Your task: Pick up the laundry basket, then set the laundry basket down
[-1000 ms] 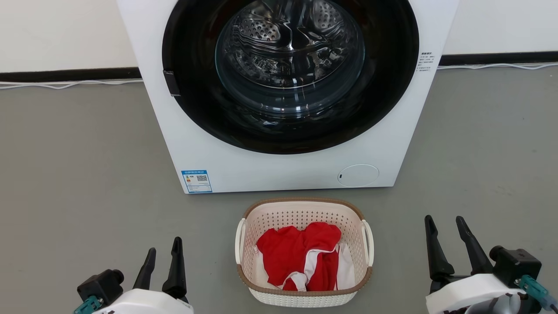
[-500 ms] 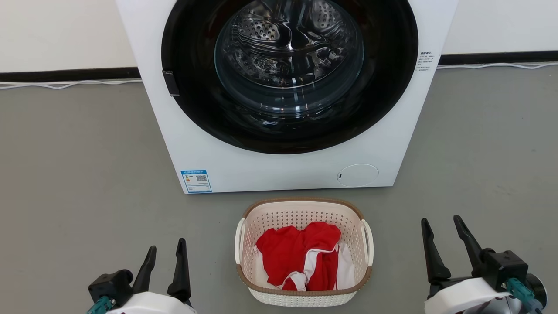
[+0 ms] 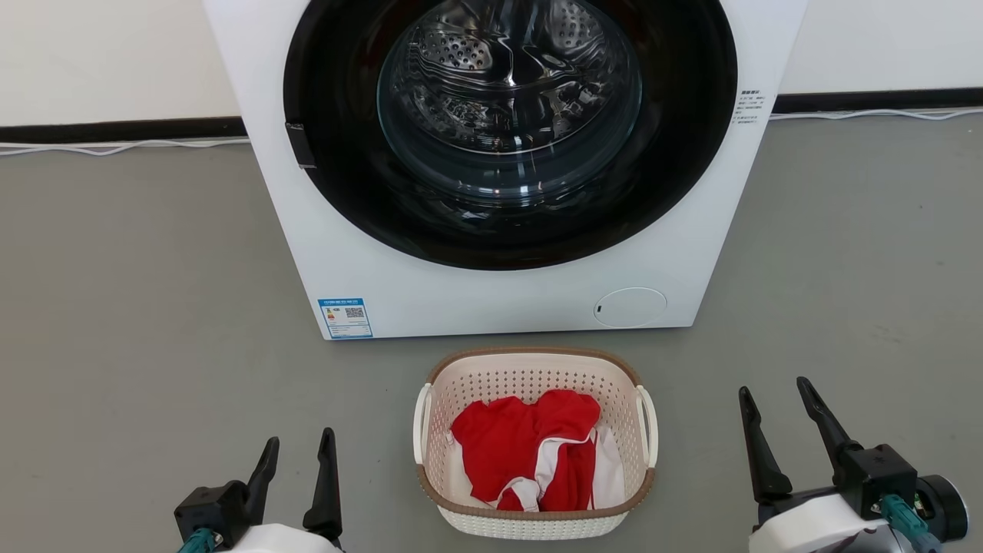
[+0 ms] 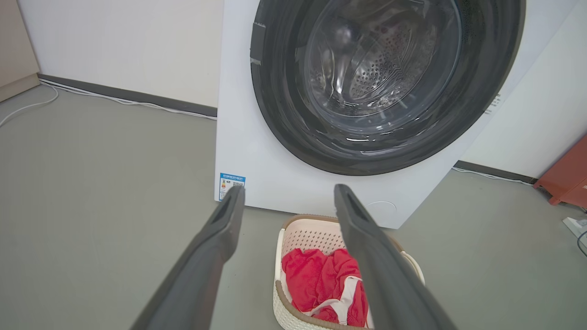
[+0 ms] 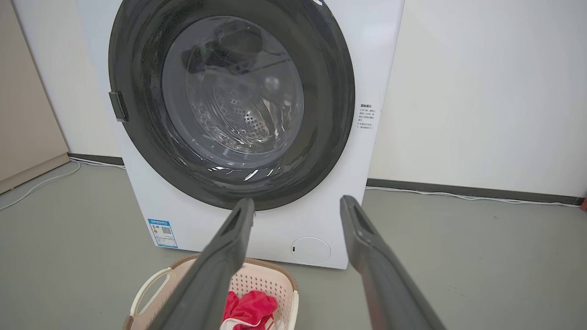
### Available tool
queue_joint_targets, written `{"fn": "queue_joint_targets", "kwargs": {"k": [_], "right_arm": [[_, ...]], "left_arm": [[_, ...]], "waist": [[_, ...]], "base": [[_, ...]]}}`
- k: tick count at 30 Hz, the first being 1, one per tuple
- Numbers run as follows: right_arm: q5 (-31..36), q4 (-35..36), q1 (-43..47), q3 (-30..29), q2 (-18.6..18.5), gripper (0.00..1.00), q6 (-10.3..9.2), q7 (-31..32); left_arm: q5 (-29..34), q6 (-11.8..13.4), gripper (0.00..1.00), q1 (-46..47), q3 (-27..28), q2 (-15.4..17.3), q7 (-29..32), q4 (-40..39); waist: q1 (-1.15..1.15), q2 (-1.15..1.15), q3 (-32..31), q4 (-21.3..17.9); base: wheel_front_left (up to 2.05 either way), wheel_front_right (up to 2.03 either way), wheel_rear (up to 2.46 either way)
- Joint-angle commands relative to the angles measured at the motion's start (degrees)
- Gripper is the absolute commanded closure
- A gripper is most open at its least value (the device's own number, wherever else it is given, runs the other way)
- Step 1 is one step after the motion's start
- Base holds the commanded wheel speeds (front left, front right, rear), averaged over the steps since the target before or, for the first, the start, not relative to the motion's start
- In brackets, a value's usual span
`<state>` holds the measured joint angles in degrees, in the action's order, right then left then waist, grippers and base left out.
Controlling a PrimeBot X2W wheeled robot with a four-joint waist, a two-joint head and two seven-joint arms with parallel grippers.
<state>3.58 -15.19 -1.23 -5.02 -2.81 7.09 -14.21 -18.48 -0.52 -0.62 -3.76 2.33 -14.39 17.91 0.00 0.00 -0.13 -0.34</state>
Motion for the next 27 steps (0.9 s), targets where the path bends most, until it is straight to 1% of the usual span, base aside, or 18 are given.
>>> {"fn": "queue_joint_targets", "kwargs": {"k": [1, 13, 16, 19, 27], "right_arm": [[0.2, 1.2, -0.7, 1.3, -0.3, 0.05, 0.40, -0.8], [-0.2, 1.1, -0.6, 0.7, -0.2, 0.05, 0.40, -0.8], [-0.4, 0.8, -0.9, 0.7, -0.1, 0.03, 0.40, -0.8], [-0.5, 0.7, -1.7, 0.5, -0.1, 0.00, 0.40, -0.8], [-0.4, -0.5, -6.0, 1.1, -0.1, 0.00, 0.40, -0.8]], "left_arm": [[0.4, 0.2, 0.00, 1.3, 1.6, 0.5, -0.6, -1.1], [0.4, 0.3, 0.00, 1.5, 1.5, 0.5, -0.6, -0.8], [0.3, 0.3, 0.00, 1.8, 1.3, 0.5, -0.6, -0.7], [0.1, 0.4, 0.00, 2.5, 1.1, 0.5, -0.6, -0.8], [-0.5, 0.2, 0.00, 6.9, 0.0, 0.5, -0.6, 0.1]], "waist": [[0.00, 0.00, 0.1, 0.0], [0.00, 0.00, 0.5, -0.1], [0.00, 0.00, 1.1, 0.0], [0.00, 0.00, 2.5, 0.1], [0.00, 0.00, 7.9, 0.4]], "base": [[0.00, 0.00, 0.00], [0.00, 0.00, 0.00], [0.00, 0.00, 0.00], [0.00, 0.00, 0.00], [0.00, 0.00, 0.00]]}}
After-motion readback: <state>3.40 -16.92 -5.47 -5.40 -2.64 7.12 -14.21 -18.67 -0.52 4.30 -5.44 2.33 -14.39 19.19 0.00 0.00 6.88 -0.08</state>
